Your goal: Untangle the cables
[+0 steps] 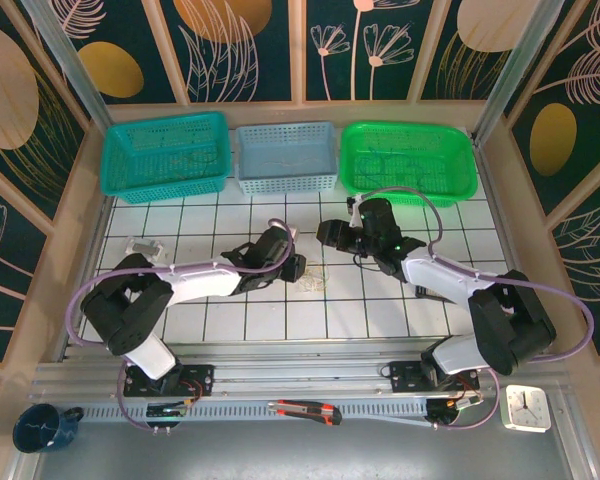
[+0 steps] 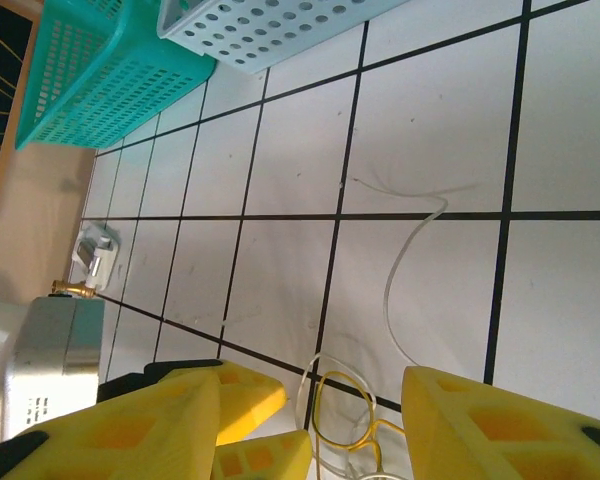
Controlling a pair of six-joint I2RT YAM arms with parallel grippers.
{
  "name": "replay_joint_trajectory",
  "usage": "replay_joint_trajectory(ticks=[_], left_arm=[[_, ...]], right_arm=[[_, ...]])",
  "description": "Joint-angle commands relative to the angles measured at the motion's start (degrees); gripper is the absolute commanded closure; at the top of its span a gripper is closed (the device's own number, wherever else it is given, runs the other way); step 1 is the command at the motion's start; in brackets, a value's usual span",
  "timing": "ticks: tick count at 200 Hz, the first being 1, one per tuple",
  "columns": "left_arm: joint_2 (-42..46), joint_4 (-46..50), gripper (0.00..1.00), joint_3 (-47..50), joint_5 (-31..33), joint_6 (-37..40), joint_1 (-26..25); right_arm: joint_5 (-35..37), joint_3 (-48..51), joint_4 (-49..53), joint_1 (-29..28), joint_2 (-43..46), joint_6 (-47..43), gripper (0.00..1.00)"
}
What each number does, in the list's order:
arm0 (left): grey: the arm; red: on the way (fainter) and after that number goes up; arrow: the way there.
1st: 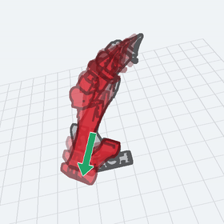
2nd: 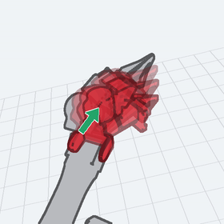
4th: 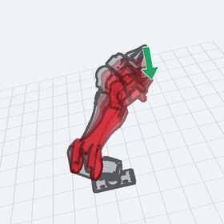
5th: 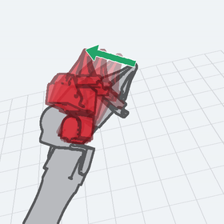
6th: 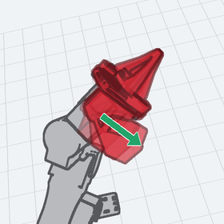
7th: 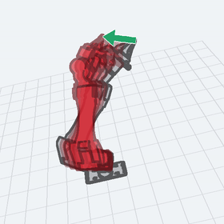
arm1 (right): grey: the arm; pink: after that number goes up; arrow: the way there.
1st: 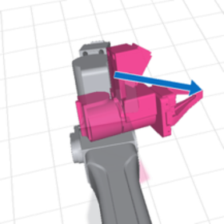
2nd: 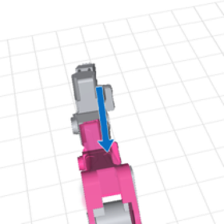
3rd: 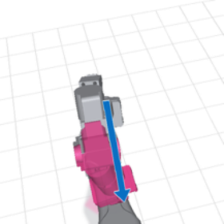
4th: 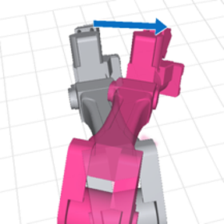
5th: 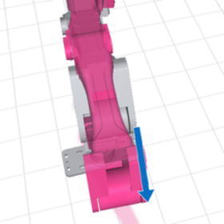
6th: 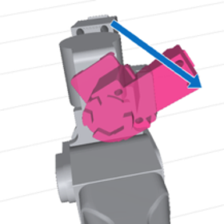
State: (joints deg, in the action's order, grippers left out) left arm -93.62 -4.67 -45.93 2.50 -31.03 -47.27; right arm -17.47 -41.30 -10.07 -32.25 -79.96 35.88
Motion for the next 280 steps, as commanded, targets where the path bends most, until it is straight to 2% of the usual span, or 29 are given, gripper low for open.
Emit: replay_joint_trajectory(ticks=[1, 67, 126, 156, 190, 221, 280], left_arm=[[-1.6, 3.2, 0.63, -1.9, 1.5, -1.1, -0.3], [-3.6, 6.8, 0.59, -3.5, 2.7, -1.7, -0.2], [-4.2, 8.7, 0.42, -6.1, -0.9, -5.9, -0.3], [-4.2, 10.2, 0.42, -7.6, -2.5, -9.7, -0.3], [-4.2, 11.8, 0.53, -8.3, -2.5, -14.2, -0.1], [-4.2, 11.2, 0.54, -7.6, -3.4, -17.7, -0.2], [-4.2, 10.7, 0.54, -6.4, -3.0, -19.9, -0.1]], right_arm=[[1.0, -0.1, 0.7, -0.4, 0.2, -1.4, 0.50], [1.1, -0.6, 1.4, -0.8, -0.4, -1.8, 0.52], [1.6, -1.0, 1.7, -1.0, -0.5, -1.9, 0.53], [2.3, -1.2, 2.4, -1.1, 0.2, -2.3, 0.53], [3.2, -0.8, 2.7, -1.1, 1.2, -2.6, 0.53], [3.4, -0.2, 2.2, -1.1, 1.5, -2.5, 0.54], [3.5, 0.2, 2.3, -1.1, 2.2, -3.2, 0.54]])
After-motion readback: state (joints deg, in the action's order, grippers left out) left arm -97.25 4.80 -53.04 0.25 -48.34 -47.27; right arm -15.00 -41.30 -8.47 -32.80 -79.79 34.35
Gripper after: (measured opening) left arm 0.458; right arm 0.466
